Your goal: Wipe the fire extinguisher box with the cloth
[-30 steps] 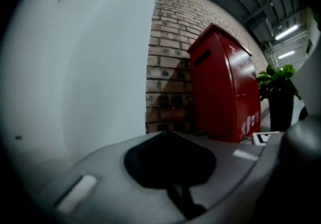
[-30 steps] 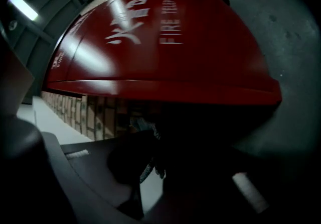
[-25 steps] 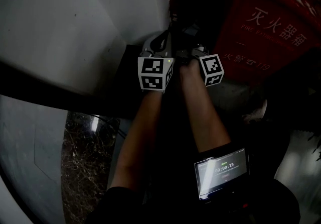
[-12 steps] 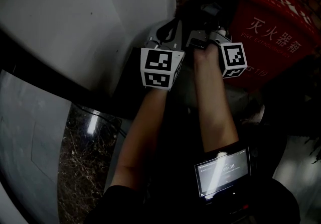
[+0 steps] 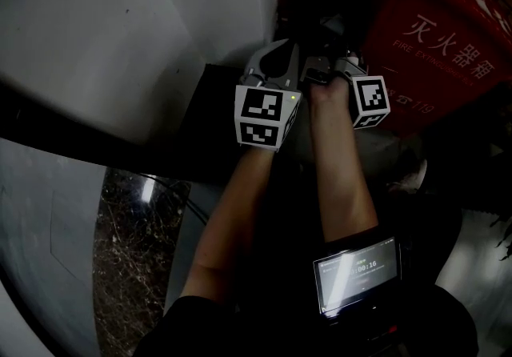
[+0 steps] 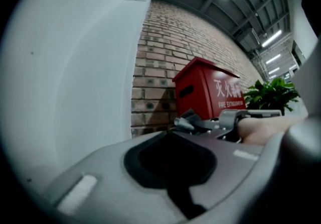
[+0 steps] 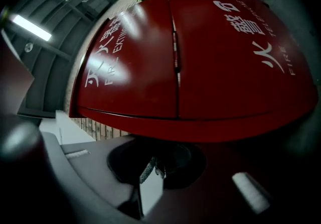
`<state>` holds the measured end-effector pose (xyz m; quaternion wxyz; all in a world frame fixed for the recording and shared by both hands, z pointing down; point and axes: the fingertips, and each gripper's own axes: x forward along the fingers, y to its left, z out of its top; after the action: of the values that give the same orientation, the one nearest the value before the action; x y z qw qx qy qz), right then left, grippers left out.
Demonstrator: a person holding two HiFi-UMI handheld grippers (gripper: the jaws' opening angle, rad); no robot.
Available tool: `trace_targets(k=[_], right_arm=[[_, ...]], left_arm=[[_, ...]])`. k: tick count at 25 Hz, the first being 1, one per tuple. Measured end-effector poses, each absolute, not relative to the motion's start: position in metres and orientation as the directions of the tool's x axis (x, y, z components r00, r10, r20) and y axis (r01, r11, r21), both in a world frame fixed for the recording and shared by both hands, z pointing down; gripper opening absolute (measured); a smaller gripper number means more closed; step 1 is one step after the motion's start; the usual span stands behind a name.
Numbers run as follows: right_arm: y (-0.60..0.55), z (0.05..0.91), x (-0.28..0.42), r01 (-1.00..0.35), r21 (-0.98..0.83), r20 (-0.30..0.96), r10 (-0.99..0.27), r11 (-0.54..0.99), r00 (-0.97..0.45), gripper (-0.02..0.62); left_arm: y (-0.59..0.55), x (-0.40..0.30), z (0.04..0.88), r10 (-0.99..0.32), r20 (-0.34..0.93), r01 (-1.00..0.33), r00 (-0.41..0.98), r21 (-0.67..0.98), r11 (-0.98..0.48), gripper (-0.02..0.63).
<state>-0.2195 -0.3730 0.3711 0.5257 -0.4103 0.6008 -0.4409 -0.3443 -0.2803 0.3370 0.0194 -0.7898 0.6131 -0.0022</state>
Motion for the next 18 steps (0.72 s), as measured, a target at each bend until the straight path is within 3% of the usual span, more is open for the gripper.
trace_targets(k=[18], right_arm=[[-0.376, 0.481, -0.219, -0.071, -0.985, -0.148, -0.983, 0.156, -0.111, 0.037]], left_arm=[[-0.287, -0.352, 0.445, -0.967, 0.075, -0.968, 0.245, -0.038, -0.248, 0.002]])
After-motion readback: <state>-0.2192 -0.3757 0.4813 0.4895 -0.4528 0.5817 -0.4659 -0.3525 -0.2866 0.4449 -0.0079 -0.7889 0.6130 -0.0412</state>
